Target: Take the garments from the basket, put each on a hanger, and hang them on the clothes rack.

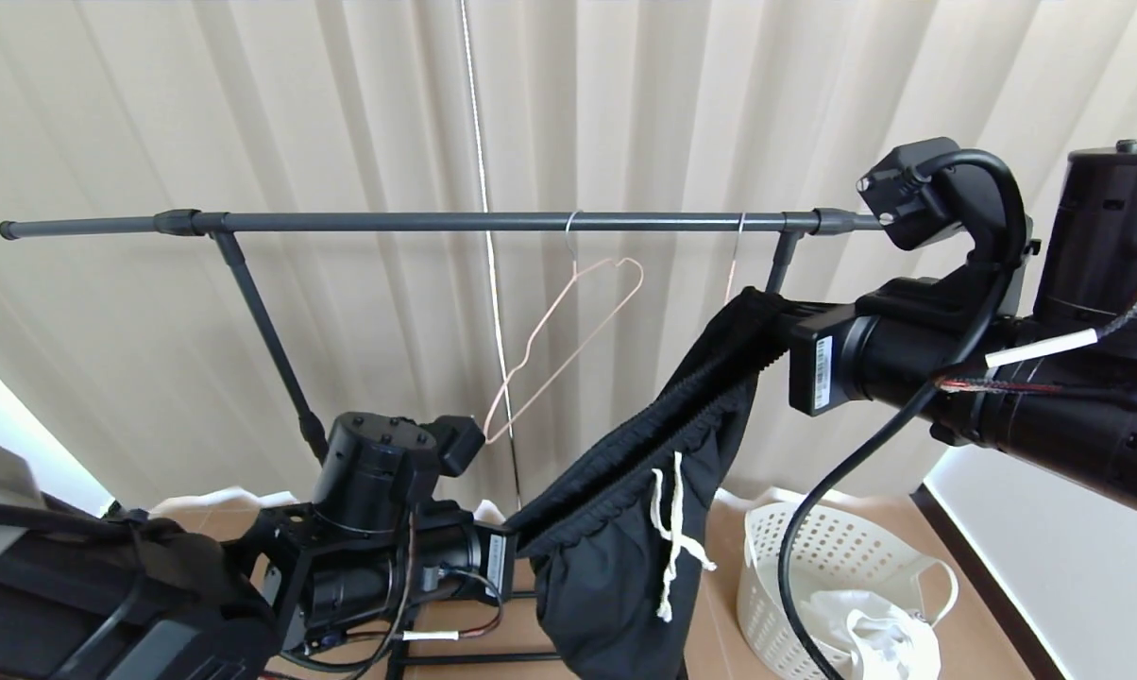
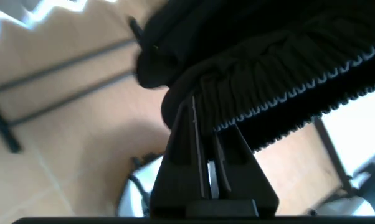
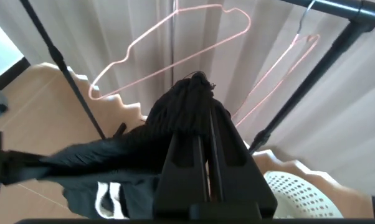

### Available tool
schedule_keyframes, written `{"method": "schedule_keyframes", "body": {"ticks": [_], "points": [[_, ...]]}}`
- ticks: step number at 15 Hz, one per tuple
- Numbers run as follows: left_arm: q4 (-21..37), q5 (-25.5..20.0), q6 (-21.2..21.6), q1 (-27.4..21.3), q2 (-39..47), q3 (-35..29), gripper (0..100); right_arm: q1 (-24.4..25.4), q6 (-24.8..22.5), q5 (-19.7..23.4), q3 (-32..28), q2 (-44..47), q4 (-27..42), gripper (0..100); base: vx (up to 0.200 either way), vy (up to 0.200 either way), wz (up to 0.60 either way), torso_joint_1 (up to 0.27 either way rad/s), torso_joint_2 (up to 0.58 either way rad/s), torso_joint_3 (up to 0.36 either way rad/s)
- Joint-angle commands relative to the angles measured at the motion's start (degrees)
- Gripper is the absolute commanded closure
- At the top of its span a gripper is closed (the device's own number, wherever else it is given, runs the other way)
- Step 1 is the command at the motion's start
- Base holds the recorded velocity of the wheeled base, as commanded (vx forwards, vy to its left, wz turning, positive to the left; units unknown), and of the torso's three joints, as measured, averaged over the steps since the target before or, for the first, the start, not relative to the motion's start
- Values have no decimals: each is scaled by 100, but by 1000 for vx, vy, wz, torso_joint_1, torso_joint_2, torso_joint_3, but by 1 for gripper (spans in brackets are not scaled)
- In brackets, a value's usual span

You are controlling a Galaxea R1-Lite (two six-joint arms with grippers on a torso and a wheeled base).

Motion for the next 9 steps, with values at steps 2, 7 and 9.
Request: {"method": "schedule_keyframes", "body": {"ticks": [2,7,9], "points": [[859,464,154,190,-446,-858,100,-295,380,13,-11,316,378,100,0,0,0,0,0,0],[2045,719,242,199,-534,-2088,100,-445,705,127,270,615,660,100,0,0,0,0,0,0],[2300,824,295,199,-596,-2352,100,-480,714,92,253,615,765,100,0,0,0,0,0,0]]}}
